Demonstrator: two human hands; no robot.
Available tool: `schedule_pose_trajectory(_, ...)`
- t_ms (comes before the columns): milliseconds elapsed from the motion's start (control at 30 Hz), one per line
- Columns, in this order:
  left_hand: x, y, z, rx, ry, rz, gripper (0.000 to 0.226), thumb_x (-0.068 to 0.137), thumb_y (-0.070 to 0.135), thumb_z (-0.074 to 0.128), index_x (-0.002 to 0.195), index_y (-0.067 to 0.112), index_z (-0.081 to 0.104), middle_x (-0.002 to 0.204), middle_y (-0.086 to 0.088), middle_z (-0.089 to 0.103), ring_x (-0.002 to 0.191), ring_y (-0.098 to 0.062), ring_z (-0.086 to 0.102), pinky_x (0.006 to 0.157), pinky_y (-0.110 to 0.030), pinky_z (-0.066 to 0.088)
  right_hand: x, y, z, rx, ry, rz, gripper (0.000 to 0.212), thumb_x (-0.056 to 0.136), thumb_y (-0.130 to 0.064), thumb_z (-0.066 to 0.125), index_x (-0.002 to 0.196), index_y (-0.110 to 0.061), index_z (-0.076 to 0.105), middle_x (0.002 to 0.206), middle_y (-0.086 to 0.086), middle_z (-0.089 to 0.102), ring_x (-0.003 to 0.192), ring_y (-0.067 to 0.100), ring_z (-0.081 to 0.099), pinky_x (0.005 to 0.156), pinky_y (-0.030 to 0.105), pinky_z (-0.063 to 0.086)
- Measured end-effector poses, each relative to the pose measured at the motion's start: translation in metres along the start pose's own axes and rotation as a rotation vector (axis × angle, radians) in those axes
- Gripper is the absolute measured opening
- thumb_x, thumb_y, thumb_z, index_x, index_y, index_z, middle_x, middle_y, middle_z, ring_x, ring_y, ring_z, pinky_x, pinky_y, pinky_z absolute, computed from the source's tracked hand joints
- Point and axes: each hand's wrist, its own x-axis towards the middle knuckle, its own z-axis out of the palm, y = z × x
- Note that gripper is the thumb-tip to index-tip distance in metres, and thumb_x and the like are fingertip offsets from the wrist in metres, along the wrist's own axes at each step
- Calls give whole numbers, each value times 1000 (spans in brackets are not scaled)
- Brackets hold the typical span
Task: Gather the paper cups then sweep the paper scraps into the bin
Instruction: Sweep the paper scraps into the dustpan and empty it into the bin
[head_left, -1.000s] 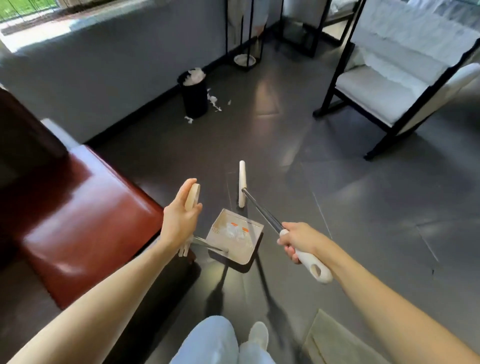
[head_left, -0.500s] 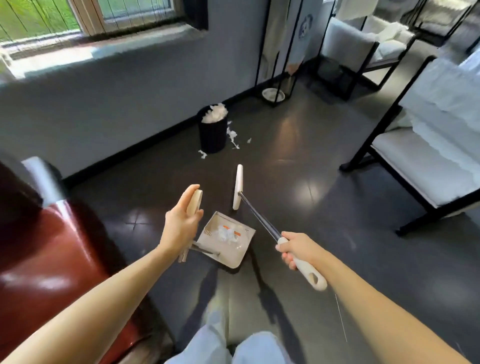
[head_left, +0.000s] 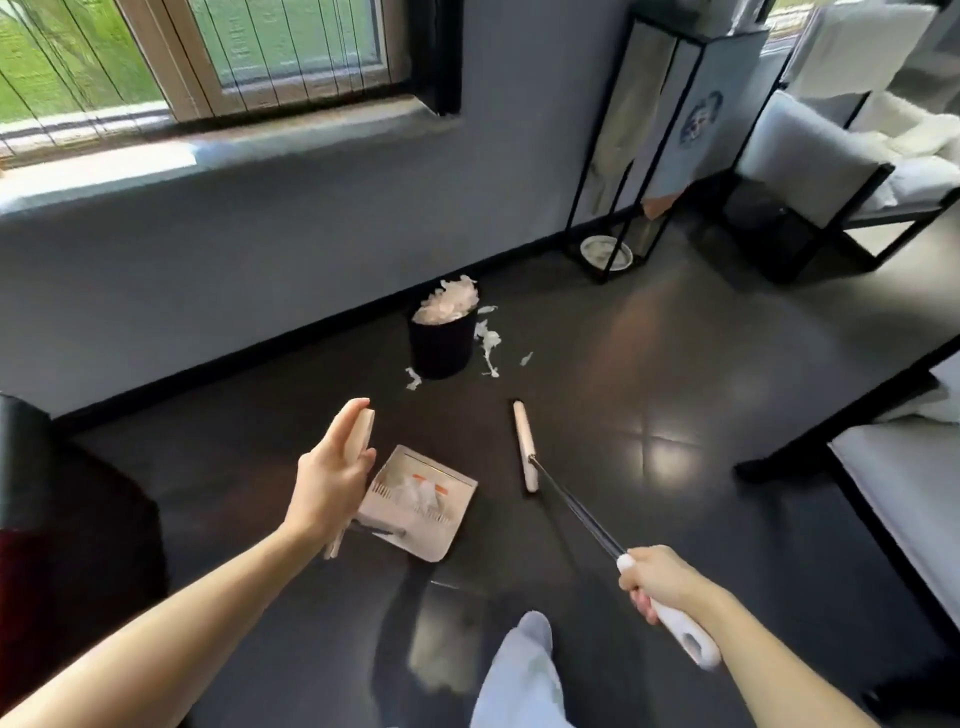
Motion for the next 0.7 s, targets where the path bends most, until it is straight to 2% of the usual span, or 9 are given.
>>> schedule_pose_trajectory(100, 43, 26, 41, 1, 51, -25, 63, 90, 6, 59, 120, 60, 47, 88, 2, 62, 64, -14, 58, 60, -32, 52, 53, -41, -77, -78, -41, -47, 27, 83, 1, 49, 71, -20, 36, 50, 2, 40, 42, 13, 35, 41, 20, 28)
schedule_pose_trajectory(133, 58, 34, 55, 14, 59, -34, 63, 90, 6, 59, 121, 60, 46, 87, 2, 62, 63, -13, 58, 58, -30, 51, 70, -59, -96, -85, -55, -57, 12, 85, -1, 49, 78, -9, 55, 50, 1, 42, 42, 12, 37, 41, 20, 29)
schedule_pose_trajectory(167, 70, 41, 68, 16, 70, -42, 62, 90, 6, 58, 123, 58, 46, 89, 2, 62, 64, -12, 58, 57, -29, 50, 87, -76, -110, -98, -68, -44, 26, 87, -4, 49, 113, -2, 45, 52, 2, 44, 43, 12, 39, 41, 20, 31)
schedule_pose_trajectory(200, 81, 48, 80, 6, 83, -51, 62, 91, 6, 58, 126, 55, 46, 93, 1, 61, 66, -13, 58, 59, -28, 50, 102, -93, -122, -138, -73, -26, 22, 90, -8, 47, 107, -16, 57, 55, 3, 46, 45, 12, 41, 42, 20, 33)
schedule_pose_trajectory(267, 104, 58, 101, -13, 110, -77, 60, 91, 5, 59, 131, 49, 47, 101, -1, 61, 73, -15, 58, 66, -29, 51, 134, -124, -138, -137, -80, 13, 29, 92, -12, 45, 114, -31, 51, 59, 4, 43, 45, 12, 39, 43, 21, 32)
schedule_pose_trajectory(367, 144, 71, 130, -16, 138, -101, 60, 90, 5, 59, 130, 48, 47, 101, -1, 64, 69, -13, 59, 62, -27, 50, 184, -180, -163, -94, -87, -16, 24, 92, -13, 53, 116, -14, 55, 50, 3, 38, 39, 12, 33, 41, 20, 28)
schedule_pose_trajectory(433, 173, 80, 149, -39, 123, -130, 60, 91, 4, 59, 131, 48, 48, 100, -3, 63, 63, -10, 57, 55, -23, 49, 214, -213, -173, -43, -110, 0, 34, 92, -13, 59, 125, -15, 52, 52, 2, 39, 41, 11, 33, 41, 18, 28)
schedule_pose_trajectory(533, 211, 98, 178, -18, 109, -158, 60, 91, 3, 58, 131, 47, 48, 94, -3, 63, 56, -9, 56, 48, -21, 48, 255, -249, -190, -48, -121, -17, 62, 91, -9, 61, 145, -23, 35, 63, 6, 43, 46, 10, 36, 40, 18, 31)
schedule_pose_trajectory(700, 252, 132, 226, -65, 150, -214, 60, 92, 3, 57, 135, 44, 47, 91, 2, 60, 54, -4, 58, 49, -15, 45, 299, -306, -234, -199, -127, -47, 67, 93, -7, 58, 150, -23, 28, 67, 8, 48, 47, 11, 39, 41, 20, 36)
